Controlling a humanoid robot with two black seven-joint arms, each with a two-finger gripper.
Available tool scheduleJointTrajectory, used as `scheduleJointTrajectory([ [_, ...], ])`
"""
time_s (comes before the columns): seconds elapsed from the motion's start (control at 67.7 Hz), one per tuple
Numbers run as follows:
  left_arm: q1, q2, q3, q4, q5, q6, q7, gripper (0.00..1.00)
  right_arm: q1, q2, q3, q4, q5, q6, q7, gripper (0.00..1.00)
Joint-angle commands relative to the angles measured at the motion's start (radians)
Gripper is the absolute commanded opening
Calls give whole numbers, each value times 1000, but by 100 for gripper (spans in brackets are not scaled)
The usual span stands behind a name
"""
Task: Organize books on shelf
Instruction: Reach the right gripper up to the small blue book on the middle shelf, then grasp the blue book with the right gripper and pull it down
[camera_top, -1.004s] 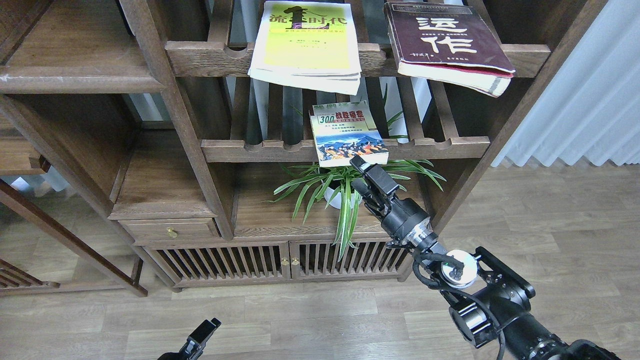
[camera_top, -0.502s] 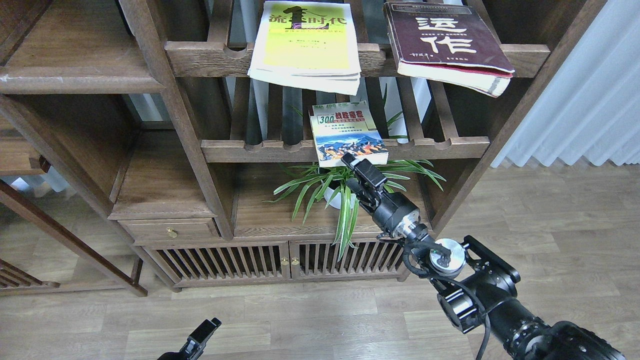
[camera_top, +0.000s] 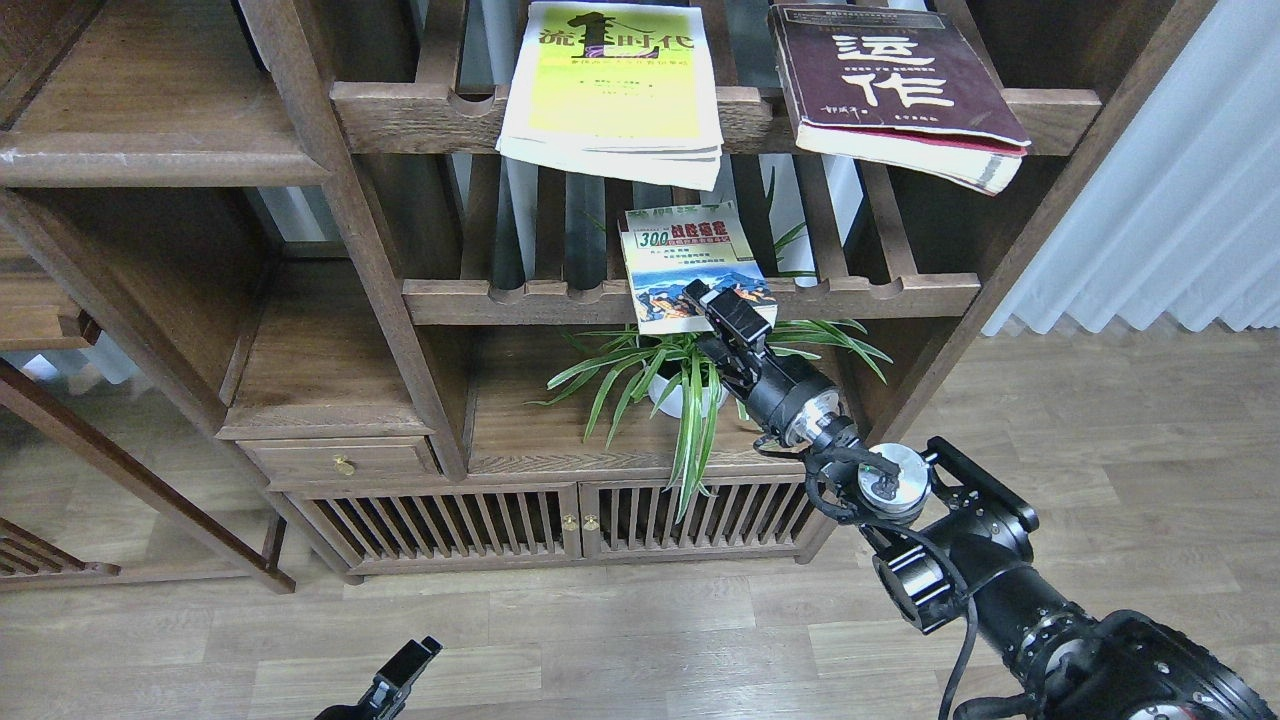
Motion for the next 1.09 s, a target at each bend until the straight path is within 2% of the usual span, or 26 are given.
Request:
scheduleJointTrajectory([
  [0.0,0,0,0,1,-1,0,0,99,18,0,-4,-21,0,-1,-1,78],
  [0.251,0,0,0,1,-1,0,0,99,44,0,-7,-47,0,-6,-6,69],
  [0.443,0,0,0,1,-1,0,0,99,44,0,-8,-47,0,-3,-5,56],
  [0.502,0,0,0,1,-1,0,0,99,46,0,0,-47,0,3,-3,47],
  [0.65,1,0,0,3,-1,0,0,99,46,0,0,-46,2,15,-9,39],
  [0.768,0,0,0,3,-1,0,0,99,43,0,4,-46,2,64,-12,25],
  [0.871,0,0,0,3,-1,0,2,99,27,0,7,-46,9,147,-20,4],
  [0.975,0,0,0,3,-1,0,2,99,12,0,6,-46,6,148,-46,3],
  [1.078,1,0,0,3,-1,0,0,99,3,0,4,-43,8,148,-49,3],
])
